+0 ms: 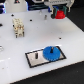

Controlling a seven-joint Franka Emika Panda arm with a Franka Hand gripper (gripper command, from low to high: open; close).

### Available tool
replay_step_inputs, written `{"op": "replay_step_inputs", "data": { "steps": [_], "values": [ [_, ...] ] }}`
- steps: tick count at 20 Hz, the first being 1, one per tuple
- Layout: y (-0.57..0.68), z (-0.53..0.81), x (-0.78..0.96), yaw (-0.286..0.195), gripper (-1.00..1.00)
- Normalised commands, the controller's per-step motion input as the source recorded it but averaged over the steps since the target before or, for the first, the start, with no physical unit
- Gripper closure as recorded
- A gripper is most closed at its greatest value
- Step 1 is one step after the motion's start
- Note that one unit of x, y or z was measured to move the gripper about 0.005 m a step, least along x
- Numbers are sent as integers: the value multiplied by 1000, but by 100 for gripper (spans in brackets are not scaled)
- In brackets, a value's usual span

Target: Insert the blue gear onto the right peg, followed by the red gear

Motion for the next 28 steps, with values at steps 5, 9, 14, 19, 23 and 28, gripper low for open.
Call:
{"op": "replay_step_inputs", "data": {
  "steps": [5, 9, 14, 19, 23, 28],
  "values": [
    [-168, 425, 796, 0, 100],
    [-129, 386, 812, 0, 100],
    [-91, 346, 805, 0, 100],
    [-131, 261, 794, 0, 100],
    [-170, 197, 778, 0, 100],
    [-223, 110, 719, 0, 100]
  ]
}}
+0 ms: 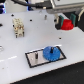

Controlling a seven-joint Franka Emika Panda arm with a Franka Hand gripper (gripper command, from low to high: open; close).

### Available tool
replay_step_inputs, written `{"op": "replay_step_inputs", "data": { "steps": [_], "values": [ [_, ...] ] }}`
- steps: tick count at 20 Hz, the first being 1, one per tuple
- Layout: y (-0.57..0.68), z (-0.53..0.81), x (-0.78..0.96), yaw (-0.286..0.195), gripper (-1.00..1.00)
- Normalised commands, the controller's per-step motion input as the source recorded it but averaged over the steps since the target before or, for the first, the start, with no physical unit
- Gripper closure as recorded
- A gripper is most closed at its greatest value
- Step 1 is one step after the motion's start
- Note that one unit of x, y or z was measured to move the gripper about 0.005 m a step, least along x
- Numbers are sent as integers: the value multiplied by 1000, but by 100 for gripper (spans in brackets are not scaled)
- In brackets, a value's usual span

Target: Insert the blue gear onto the right peg, followed by the red gear

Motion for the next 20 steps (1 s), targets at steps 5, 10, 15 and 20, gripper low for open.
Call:
{"op": "replay_step_inputs", "data": {
  "steps": [5, 10, 15, 20],
  "values": [
    [-238, 24, 608, 0, 100],
    [-220, -7, 497, 0, 100],
    [-241, -49, 303, 0, 100],
    [-198, -96, 163, 0, 100]
  ]
}}
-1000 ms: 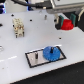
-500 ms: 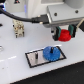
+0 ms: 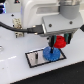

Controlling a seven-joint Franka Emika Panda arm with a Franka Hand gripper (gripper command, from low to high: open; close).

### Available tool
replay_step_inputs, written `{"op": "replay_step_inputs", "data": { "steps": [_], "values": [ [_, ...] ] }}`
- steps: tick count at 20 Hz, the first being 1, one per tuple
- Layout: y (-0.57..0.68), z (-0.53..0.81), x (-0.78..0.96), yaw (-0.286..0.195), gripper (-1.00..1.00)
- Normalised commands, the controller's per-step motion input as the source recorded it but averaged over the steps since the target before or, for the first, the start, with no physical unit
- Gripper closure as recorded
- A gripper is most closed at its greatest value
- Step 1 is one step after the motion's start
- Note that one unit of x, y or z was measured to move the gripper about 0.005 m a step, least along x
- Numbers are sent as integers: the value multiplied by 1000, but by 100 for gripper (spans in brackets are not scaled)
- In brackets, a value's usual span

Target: Insert the blue gear onto the right peg, followed by the red gear

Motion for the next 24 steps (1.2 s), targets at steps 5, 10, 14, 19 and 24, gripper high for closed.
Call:
{"op": "replay_step_inputs", "data": {
  "steps": [5, 10, 14, 19, 24],
  "values": [
    [-189, -165, 55, 0, 100],
    [-177, -247, 46, 0, 100],
    [-150, -244, 21, 0, 100],
    [-93, -58, 24, 0, 100],
    [-61, -14, 37, 0, 100]
  ]
}}
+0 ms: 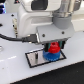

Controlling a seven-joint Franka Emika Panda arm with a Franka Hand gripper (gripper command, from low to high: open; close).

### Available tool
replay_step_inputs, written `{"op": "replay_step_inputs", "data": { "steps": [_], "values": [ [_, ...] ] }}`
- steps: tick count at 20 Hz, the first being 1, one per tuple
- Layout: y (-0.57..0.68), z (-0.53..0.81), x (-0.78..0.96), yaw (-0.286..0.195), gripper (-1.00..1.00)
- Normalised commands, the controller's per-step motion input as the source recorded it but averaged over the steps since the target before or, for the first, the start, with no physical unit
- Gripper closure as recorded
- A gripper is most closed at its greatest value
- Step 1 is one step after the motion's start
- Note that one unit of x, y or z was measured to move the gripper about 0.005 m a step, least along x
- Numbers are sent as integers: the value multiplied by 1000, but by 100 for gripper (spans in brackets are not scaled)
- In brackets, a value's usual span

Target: Insert the blue gear onto the right peg, followed by the red gear

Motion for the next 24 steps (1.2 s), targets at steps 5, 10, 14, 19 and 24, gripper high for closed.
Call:
{"op": "replay_step_inputs", "data": {
  "steps": [5, 10, 14, 19, 24],
  "values": [
    [-4, 241, 6, 0, 100],
    [1, 188, 12, 0, 100],
    [-128, -52, 36, 0, 100],
    [-176, -208, 57, 0, 100],
    [-104, -267, 52, 0, 100]
  ]
}}
